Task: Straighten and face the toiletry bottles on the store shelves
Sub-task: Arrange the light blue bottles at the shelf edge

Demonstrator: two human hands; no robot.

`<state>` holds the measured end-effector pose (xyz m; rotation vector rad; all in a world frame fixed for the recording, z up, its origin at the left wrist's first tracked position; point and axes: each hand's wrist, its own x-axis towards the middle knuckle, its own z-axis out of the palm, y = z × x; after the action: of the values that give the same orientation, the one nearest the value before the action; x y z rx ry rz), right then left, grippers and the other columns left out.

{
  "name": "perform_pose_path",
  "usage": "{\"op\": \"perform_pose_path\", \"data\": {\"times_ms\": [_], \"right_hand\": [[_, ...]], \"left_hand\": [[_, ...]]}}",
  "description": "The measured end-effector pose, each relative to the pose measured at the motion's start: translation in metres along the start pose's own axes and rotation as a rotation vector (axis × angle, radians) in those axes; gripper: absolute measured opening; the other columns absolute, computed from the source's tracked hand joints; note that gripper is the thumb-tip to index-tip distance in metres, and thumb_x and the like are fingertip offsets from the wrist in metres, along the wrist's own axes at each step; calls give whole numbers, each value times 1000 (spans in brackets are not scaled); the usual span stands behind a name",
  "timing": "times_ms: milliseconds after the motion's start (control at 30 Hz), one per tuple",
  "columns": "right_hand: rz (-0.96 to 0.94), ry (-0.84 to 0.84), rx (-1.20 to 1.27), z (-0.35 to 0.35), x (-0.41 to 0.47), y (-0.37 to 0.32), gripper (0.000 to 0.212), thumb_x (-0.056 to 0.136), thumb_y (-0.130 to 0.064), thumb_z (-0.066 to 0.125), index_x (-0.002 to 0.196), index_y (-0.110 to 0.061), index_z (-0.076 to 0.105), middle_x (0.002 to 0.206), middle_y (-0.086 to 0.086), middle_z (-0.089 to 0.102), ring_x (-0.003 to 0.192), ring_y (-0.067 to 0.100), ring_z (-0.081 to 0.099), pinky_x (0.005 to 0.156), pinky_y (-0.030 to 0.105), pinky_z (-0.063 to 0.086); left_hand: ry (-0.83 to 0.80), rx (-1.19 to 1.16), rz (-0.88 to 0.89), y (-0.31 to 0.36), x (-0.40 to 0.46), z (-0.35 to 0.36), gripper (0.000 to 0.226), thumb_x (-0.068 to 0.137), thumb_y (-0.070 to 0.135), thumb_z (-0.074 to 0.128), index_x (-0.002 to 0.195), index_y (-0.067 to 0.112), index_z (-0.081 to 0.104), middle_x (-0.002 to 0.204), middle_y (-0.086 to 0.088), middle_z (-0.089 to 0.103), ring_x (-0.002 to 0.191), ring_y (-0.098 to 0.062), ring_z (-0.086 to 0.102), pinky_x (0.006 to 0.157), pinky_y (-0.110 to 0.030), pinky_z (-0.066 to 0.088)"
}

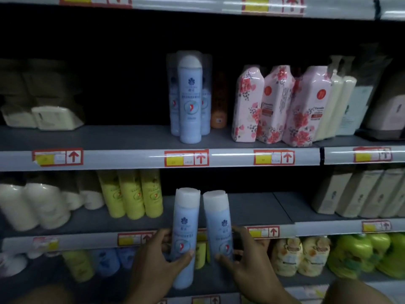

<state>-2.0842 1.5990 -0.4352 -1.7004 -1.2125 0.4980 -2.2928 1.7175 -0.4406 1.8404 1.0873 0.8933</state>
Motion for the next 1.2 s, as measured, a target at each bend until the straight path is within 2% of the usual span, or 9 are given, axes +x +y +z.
{"op": "perform_pose_path", "data": {"times_ms": [233, 400, 567, 700, 867, 967, 1033, 1133, 1200], "right_hand": [[5, 31, -69, -6, 37, 2, 54, 83, -33, 85, 127, -30, 54, 111, -22, 67, 105, -4, 66, 81, 12, 54], [-1, 87, -42, -3, 79, -3, 56, 83, -27, 86, 131, -22, 57, 112, -15, 70, 102, 2, 68, 91, 30, 60], [-2, 124, -12, 7, 123, -1, 55, 83, -26, 85, 132, -21, 61, 113, -11, 74, 102, 2, 70, 93, 38, 60], [25, 169, 4, 18, 153, 5, 45, 82, -26, 87, 115, -19, 59, 104, -11, 70, 97, 3, 69, 89, 38, 62], [5, 216, -5, 38, 167, 22, 44, 82, -27, 88, 110, -19, 55, 104, -10, 70, 93, 2, 69, 86, 36, 63], [-44, 272, -42, 52, 169, 27, 44, 82, -30, 87, 109, -17, 54, 112, 1, 72, 102, 13, 70, 85, 39, 62], [-69, 294, -63, 58, 168, 27, 43, 83, -30, 87, 108, -17, 54, 111, 3, 70, 100, 11, 69, 83, 35, 60], [-80, 304, -106, 62, 167, 28, 43, 83, -33, 85, 107, -17, 52, 110, 3, 67, 99, 12, 66, 82, 33, 58], [-57, 287, -143, 66, 165, 33, 47, 81, -36, 85, 111, -17, 54, 113, 3, 66, 104, 18, 66, 86, 39, 58]], "left_hand": [[45, 27, 7, -6, 37, 13, 37, 72, 37, 93, 97, 41, 65, 87, 23, 75, 79, 6, 71, 65, -28, 62], [85, 30, 42, 2, 77, 16, 38, 74, 37, 92, 103, 34, 67, 91, 15, 76, 78, 3, 71, 71, -35, 63], [130, 44, 76, 9, 117, 18, 42, 72, 41, 92, 103, 35, 64, 89, 19, 73, 76, 5, 70, 66, -23, 58], [157, 48, 67, 5, 146, 27, 40, 75, 36, 91, 100, 22, 62, 86, 19, 66, 76, 6, 65, 59, -9, 50], [256, 26, 31, -20, 167, 47, 44, 72, 44, 91, 93, 17, 63, 87, 7, 72, 78, -8, 71, 69, -39, 63], [274, 5, 36, -23, 168, 57, 42, 75, 39, 90, 94, 18, 59, 87, 16, 65, 80, 4, 65, 69, -35, 60], [273, 6, 56, -24, 169, 62, 43, 76, 38, 90, 96, 21, 57, 88, 22, 59, 82, 10, 60, 70, -29, 58], [268, -1, 76, -29, 170, 65, 44, 76, 40, 90, 98, 22, 56, 91, 23, 60, 85, 13, 60, 73, -32, 62], [260, 7, 75, -32, 170, 65, 46, 76, 40, 90, 99, 22, 55, 93, 21, 61, 87, 10, 61, 76, -36, 63]]}}
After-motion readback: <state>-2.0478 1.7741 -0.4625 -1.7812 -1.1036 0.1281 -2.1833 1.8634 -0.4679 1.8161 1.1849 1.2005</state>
